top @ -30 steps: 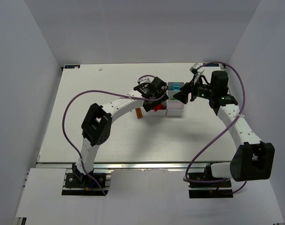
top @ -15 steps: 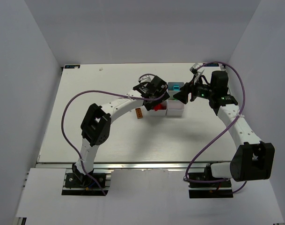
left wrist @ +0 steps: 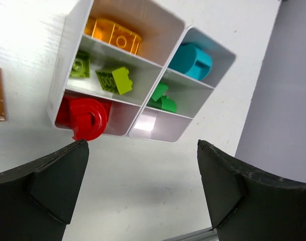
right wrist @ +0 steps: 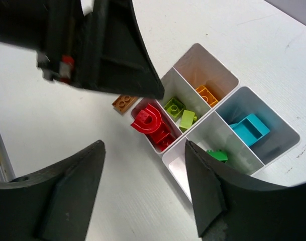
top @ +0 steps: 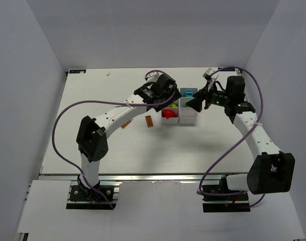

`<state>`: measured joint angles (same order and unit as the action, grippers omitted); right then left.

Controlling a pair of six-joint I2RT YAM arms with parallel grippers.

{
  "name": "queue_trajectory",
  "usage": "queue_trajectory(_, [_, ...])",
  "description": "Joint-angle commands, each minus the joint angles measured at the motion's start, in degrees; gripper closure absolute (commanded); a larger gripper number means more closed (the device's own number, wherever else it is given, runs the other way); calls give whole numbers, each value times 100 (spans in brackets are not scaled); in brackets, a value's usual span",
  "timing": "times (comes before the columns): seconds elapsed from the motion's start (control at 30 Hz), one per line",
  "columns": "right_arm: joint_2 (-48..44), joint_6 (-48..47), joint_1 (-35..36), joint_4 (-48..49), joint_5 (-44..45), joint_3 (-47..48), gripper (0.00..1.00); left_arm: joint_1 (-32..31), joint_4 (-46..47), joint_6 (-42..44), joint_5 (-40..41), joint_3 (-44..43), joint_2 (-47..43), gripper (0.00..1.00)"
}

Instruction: Sort the legos into containers by color

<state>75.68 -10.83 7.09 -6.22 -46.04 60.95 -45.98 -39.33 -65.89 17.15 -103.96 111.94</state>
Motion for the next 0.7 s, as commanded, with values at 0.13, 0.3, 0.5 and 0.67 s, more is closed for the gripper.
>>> queue_trajectory(0.13, [-124,-1507,-24,-616,-756,233,50,333,-75,718,685,884,-1488,2])
queue_trajectory(0.3, [174,-3142,484,-1845,-890,803,78,1089,338,928,517,2598,-2824,2])
queue_trajectory(0.5, [1095,-2707,2321,-2296,1007,1664,64,1521,479,1368,992,3925,-4556,2])
queue_trajectory(0.67, [2317,-1094,3403,-2541,2738,2683,50,1636,286,1413,1132,4472,-5375,2])
